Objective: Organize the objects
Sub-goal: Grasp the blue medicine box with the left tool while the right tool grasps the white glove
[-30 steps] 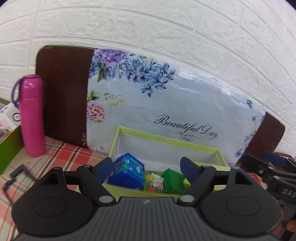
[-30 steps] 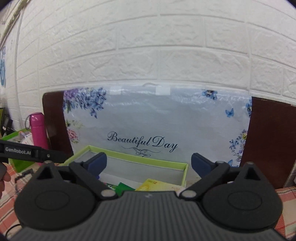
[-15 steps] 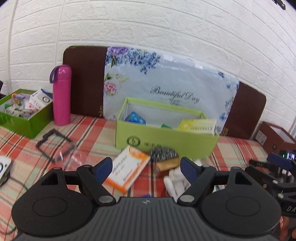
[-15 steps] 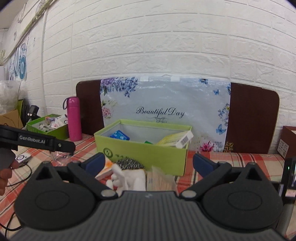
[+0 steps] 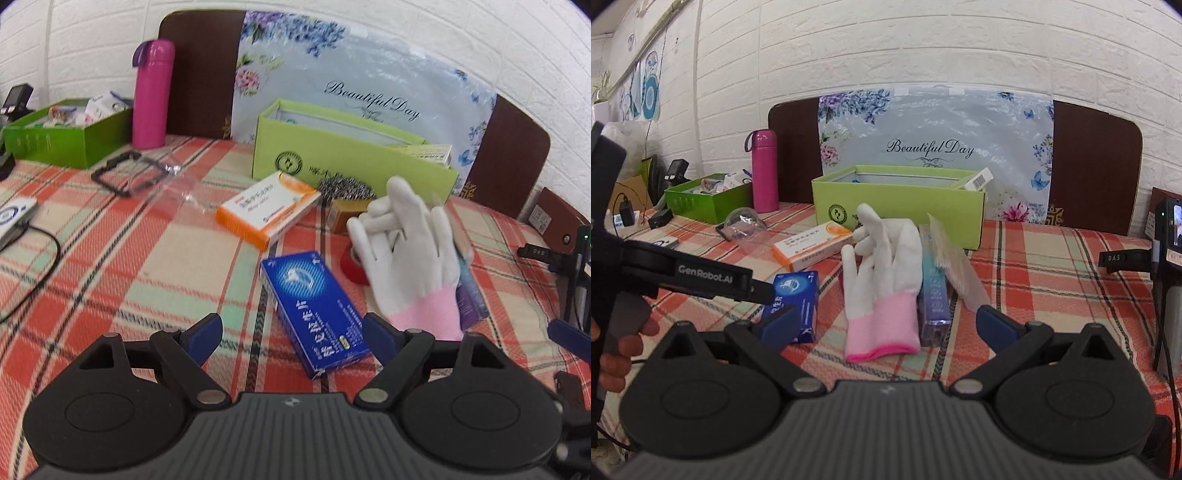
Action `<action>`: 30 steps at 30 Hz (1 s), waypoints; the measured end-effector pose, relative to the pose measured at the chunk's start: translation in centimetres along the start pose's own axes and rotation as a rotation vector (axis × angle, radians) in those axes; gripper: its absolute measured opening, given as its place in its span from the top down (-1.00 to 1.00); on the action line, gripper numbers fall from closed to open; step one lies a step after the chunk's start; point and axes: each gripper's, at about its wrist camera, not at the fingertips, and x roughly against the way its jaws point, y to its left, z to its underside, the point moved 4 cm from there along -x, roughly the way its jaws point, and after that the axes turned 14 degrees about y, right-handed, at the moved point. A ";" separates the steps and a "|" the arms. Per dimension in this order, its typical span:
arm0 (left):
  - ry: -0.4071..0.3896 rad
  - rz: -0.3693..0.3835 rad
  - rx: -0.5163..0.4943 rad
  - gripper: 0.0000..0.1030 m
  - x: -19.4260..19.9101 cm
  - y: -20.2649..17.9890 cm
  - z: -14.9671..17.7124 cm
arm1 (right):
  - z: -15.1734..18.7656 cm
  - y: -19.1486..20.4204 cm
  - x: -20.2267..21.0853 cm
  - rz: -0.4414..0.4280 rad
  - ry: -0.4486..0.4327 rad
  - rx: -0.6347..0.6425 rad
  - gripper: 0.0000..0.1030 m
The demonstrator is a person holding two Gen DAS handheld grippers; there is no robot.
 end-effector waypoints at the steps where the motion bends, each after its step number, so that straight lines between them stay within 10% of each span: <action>1: 0.007 -0.004 0.009 -0.67 -0.3 0.0 0.0 | 0.4 0.3 0.2 0.011 -0.018 0.015 -1.00; 13: 0.048 -0.079 -0.004 -0.66 -5.1 -2.4 -1.7 | 1.4 1.5 -0.6 0.074 0.006 0.100 -0.85; 19: 0.068 -0.008 -0.075 -0.27 -4.6 -0.7 -1.7 | 0.2 2.0 -3.4 0.050 0.050 0.139 -0.36; 30: 0.080 0.043 -0.058 -0.26 -3.0 1.8 -0.6 | -1.7 3.3 -11.5 0.089 0.186 0.197 -0.31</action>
